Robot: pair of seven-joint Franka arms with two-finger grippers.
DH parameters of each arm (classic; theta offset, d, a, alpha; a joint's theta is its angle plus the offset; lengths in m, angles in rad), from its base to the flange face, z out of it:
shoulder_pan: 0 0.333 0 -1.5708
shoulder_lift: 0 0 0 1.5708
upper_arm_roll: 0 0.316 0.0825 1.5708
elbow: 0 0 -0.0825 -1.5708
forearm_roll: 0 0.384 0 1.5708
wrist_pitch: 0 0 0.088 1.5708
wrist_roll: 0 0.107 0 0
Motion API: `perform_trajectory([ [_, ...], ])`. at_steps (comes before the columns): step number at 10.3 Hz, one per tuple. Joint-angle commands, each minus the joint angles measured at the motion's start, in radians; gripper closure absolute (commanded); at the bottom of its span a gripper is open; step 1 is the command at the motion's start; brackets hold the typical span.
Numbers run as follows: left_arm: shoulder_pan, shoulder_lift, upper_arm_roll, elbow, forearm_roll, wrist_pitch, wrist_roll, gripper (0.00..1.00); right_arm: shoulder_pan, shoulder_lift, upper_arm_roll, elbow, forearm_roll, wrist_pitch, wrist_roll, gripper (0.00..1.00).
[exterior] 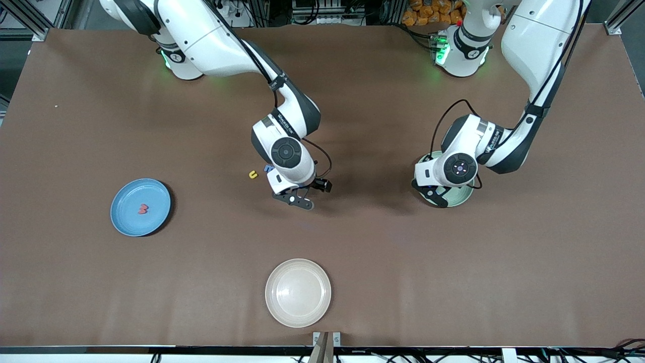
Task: Sort upper and lower case letters into plates
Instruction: 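Place the yellow H on the green plate while the right gripper reaches a, then grasp the blue a with the right gripper and carry it toward the blue plate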
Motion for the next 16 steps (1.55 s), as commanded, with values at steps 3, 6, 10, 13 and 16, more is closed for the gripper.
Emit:
perform_trajectory([
  [3,-0.089,-0.024,-0.062,0.054,-0.066,-0.031,-0.26,0.0,0.046,0.027,-0.006,0.025,-0.019,0.025,0.059,0.0],
  [6,-0.097,-0.002,-0.097,0.119,-0.185,-0.031,-0.354,0.0,0.063,0.056,-0.008,0.025,-0.022,0.06,0.08,0.0],
  [10,-0.092,0.012,-0.096,0.118,-0.176,-0.031,-0.341,0.0,0.069,0.061,-0.008,0.025,-0.04,0.061,0.083,0.48],
  [13,-0.094,0.012,-0.094,0.118,-0.173,-0.031,-0.339,0.0,0.068,0.061,-0.008,0.023,-0.044,0.082,0.091,1.0],
  [16,-0.092,0.012,-0.094,0.116,-0.171,-0.031,-0.339,0.0,0.051,0.046,-0.012,0.025,-0.045,0.074,0.087,1.0],
])
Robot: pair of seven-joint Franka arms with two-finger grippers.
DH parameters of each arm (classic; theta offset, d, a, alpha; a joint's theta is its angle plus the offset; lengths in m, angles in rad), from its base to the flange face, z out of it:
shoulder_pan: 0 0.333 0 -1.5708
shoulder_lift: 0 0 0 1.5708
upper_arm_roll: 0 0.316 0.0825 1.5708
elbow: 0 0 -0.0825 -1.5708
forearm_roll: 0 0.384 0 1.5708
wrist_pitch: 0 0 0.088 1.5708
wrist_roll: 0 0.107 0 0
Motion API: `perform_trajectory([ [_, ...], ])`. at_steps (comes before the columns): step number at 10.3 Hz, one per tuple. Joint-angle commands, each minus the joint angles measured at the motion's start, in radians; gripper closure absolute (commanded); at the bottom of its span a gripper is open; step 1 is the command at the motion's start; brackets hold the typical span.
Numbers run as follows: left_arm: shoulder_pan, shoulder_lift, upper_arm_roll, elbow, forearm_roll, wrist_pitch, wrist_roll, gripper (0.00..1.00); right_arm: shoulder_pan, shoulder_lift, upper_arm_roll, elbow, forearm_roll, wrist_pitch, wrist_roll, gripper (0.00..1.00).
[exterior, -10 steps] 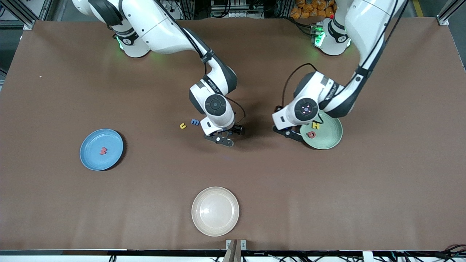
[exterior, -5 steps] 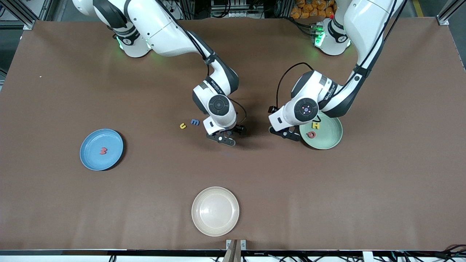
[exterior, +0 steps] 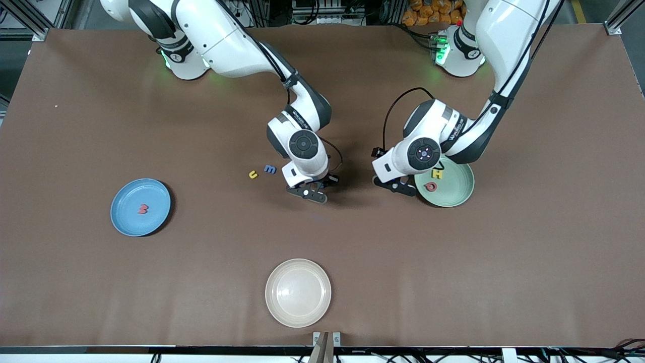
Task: Sort upper and lower case letters into plates
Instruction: 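Grasp the blue a with the right gripper and carry it toward the blue plate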
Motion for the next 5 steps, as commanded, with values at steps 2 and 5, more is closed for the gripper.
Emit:
perform_trajectory([
  [2,0.003,0.002,-0.001,0.012,-0.008,-0.017,-0.001,0.0,-0.032,-0.048,-0.056,0.007,-0.024,-0.026,0.006,1.0],
  [5,0.005,0.003,-0.001,0.012,-0.006,-0.017,-0.001,0.0,-0.165,-0.131,-0.139,0.004,-0.015,-0.216,-0.248,1.0],
])
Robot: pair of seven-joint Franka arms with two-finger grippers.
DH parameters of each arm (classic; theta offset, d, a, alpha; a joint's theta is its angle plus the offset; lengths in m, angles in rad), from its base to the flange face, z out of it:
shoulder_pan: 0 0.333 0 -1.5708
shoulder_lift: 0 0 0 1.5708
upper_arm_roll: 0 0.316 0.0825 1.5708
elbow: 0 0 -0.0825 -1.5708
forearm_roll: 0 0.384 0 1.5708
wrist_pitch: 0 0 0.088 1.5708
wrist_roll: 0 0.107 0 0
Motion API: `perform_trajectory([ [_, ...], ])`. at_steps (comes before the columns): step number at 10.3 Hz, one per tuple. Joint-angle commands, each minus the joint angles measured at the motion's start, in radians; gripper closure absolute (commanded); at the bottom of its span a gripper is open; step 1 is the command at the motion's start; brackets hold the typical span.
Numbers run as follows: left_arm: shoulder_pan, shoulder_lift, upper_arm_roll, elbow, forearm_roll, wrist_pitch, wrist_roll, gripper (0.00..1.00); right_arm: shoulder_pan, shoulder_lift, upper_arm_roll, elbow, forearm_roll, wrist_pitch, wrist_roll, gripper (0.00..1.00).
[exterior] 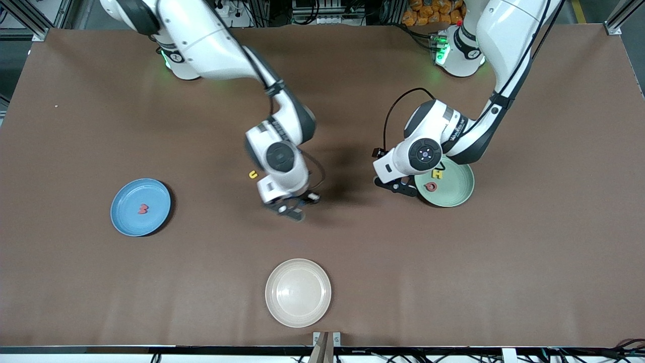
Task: Sort upper and lower case letters into plates
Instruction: 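Grasp the blue a with the right gripper and carry it toward the blue plate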
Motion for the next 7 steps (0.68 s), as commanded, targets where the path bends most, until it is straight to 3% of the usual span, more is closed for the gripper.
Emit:
perform_trajectory([
  [1,0.002,0.001,-0.001,0.013,-0.008,-0.017,-0.001,0.0,-0.153,-0.096,-0.006,-0.027,-0.006,-0.145,-0.225,1.0],
  [3,0.002,0.001,-0.001,0.014,-0.008,-0.017,-0.001,0.0,-0.31,-0.152,-0.009,-0.059,-0.012,-0.206,-0.467,1.0],
  [5,-0.006,0.003,-0.001,0.023,-0.009,-0.014,-0.016,0.0,-0.452,-0.204,-0.009,-0.15,-0.021,-0.191,-0.764,1.0],
  [7,-0.039,0.032,-0.004,0.075,-0.024,-0.013,-0.069,0.0,-0.566,-0.212,-0.009,-0.173,-0.055,-0.185,-0.954,1.0],
])
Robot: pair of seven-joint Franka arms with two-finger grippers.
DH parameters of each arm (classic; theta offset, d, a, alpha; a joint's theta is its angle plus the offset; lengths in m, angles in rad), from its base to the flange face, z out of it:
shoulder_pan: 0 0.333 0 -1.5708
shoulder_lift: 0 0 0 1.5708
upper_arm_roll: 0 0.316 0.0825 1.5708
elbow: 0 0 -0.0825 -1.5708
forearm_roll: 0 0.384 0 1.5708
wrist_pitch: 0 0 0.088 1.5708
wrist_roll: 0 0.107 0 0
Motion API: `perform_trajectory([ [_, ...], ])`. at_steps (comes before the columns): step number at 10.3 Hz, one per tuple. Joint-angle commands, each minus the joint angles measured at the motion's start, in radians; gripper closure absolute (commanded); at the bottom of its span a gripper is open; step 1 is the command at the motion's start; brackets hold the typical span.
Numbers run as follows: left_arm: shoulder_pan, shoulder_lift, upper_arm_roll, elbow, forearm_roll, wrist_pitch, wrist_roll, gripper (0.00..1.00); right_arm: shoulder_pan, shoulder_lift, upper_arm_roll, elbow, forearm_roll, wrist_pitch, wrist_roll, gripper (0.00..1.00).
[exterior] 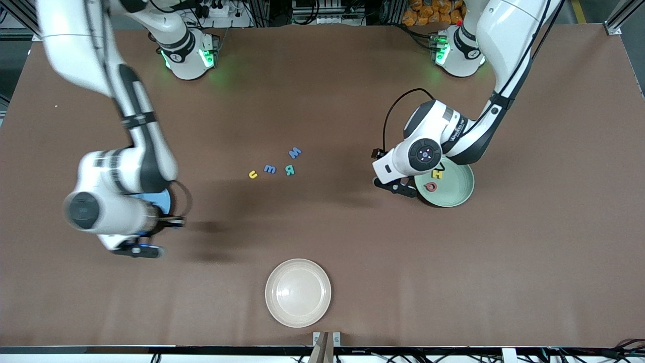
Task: Sort upper and lower case letters into plates
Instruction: 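Grasp the blue a with the right gripper and carry it toward the blue plate, then release the blue a on the blue plate while the left gripper reaches M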
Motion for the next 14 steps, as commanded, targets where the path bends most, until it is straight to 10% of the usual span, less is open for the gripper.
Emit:
perform_trajectory([
  [1,-0.087,0.043,-0.002,0.102,-0.029,-0.015,-0.14,0.0,-0.103,-0.039,0.021,-0.067,-0.026,0.017,-0.174,1.0],
  [3,-0.209,0.118,0.0,0.222,-0.025,-0.015,-0.388,0.0,-0.142,-0.038,0.021,-0.11,-0.026,0.02,-0.228,0.83],
  [4,-0.245,0.149,0.0,0.257,-0.02,-0.015,-0.471,0.0,-0.145,-0.038,0.022,-0.128,-0.023,0.022,-0.227,0.05],
  [11,-0.368,0.226,0.02,0.307,-0.009,0.174,-0.539,0.0,-0.096,-0.062,0.03,-0.162,0.012,0.023,-0.089,0.0],
  [14,-0.551,0.258,0.151,0.31,-0.009,0.251,-0.596,0.0,-0.01,-0.156,0.031,-0.319,0.046,0.159,0.093,0.0],
])
